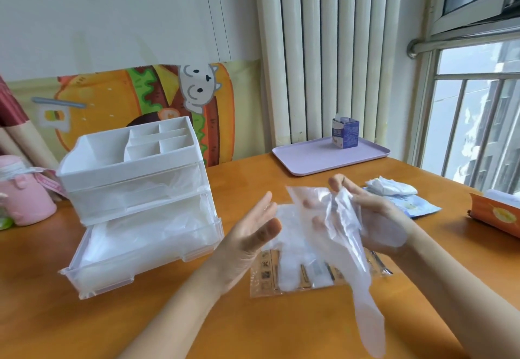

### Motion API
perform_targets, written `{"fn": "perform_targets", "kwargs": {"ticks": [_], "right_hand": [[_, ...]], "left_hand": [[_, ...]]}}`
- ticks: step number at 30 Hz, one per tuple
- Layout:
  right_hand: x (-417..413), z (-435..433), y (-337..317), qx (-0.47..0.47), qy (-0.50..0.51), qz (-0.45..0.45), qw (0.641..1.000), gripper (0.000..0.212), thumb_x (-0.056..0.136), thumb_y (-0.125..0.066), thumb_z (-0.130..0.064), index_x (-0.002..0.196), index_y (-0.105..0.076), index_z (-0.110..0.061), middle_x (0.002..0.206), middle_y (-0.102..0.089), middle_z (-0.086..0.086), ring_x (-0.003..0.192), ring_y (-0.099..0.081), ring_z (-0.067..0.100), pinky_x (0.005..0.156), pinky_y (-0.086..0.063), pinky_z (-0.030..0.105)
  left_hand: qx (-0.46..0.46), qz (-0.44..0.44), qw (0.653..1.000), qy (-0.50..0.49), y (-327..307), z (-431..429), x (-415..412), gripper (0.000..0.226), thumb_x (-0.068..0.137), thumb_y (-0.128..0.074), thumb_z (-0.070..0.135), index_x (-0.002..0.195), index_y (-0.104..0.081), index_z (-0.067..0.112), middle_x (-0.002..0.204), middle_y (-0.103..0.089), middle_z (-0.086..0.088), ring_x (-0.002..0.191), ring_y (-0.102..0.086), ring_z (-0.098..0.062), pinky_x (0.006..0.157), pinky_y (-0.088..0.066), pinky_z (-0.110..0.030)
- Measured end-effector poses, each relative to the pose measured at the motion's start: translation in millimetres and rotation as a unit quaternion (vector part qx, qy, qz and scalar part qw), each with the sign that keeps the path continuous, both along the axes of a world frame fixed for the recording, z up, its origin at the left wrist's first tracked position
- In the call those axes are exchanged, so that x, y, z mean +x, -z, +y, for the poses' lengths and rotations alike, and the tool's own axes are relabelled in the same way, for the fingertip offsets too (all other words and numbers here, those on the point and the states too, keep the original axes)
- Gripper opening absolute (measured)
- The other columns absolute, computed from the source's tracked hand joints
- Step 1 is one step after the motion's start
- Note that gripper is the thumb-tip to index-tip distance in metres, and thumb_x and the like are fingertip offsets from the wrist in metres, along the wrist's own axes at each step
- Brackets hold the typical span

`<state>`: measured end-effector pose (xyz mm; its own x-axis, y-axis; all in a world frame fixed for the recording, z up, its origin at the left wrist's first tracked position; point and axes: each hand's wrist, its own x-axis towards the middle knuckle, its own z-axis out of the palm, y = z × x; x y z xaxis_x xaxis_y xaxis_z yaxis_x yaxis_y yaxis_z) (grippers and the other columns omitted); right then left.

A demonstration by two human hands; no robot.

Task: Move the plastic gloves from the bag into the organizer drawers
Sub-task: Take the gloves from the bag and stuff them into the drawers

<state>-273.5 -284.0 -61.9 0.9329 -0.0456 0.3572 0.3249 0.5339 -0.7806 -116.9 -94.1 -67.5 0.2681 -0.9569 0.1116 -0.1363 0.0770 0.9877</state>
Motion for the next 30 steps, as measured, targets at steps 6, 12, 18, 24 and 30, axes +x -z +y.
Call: {"fn": "perform_targets", "kwargs": {"ticks": [6,12,18,24,30], "right_hand": [[11,25,6,-0.039,-0.004,0.055,0.998,0.016,0.088,-0.063,-0.013,0.097,-0.050,-0.015,0.107,-0.053,0.025,0.082,-0.055,0.030,0.064,-0.049,0.032],[19,36,5,-0.049,0.050,0.088,0.994,0.040,0.083,-0.072,-0.036,0.113,-0.057,-0.015,0.111,-0.055,0.020,0.098,-0.059,0.031,0.085,-0.050,0.039],[29,59,-4,-0.204,0.042,0.113,0.972,0.062,0.077,-0.078,-0.034,0.127,-0.057,-0.005,0.114,-0.062,0.020,0.103,-0.062,0.029,0.091,-0.050,0.041],[64,78,-33,-0.259,0.128,0.140,0.947,0.032,0.067,-0.085,-0.029,0.079,-0.070,-0.003,0.076,-0.065,0.009,0.070,-0.062,0.013,0.070,-0.051,0.018],[117,89,-79,-0.338,0.321,0.153,0.871,0.014,0.079,-0.074,-0.020,0.075,-0.070,-0.007,0.065,-0.063,0.002,0.061,-0.057,0.010,0.063,-0.047,0.018]], "left_hand": [[0.041,0.073,0.995,0.060,-8,3,-8,0.078,0.068,-0.075,0.052,0.131,-0.056,0.011,0.128,-0.063,-0.009,0.120,-0.059,-0.019,0.098,-0.047,-0.033],[-0.045,-0.109,0.988,-0.097,-42,18,7,0.017,0.078,-0.075,0.024,0.075,-0.069,0.008,0.077,-0.070,0.002,0.086,-0.062,-0.002,0.100,-0.043,-0.020],[-0.042,-0.301,0.939,-0.163,-77,54,22,0.021,0.079,-0.078,0.023,0.074,-0.064,0.007,0.062,-0.060,0.016,0.058,-0.049,0.003,0.061,-0.043,-0.012],[-0.064,-0.246,0.941,-0.223,-99,86,62,0.019,0.076,-0.078,0.019,0.070,-0.062,0.010,0.063,-0.063,0.000,0.047,-0.048,-0.008,0.049,-0.042,-0.017],[0.012,-0.217,0.909,-0.357,-93,122,110,0.008,0.079,-0.076,0.005,0.079,-0.067,0.003,0.062,-0.069,-0.003,0.047,-0.061,-0.006,0.049,-0.048,-0.015]]}}
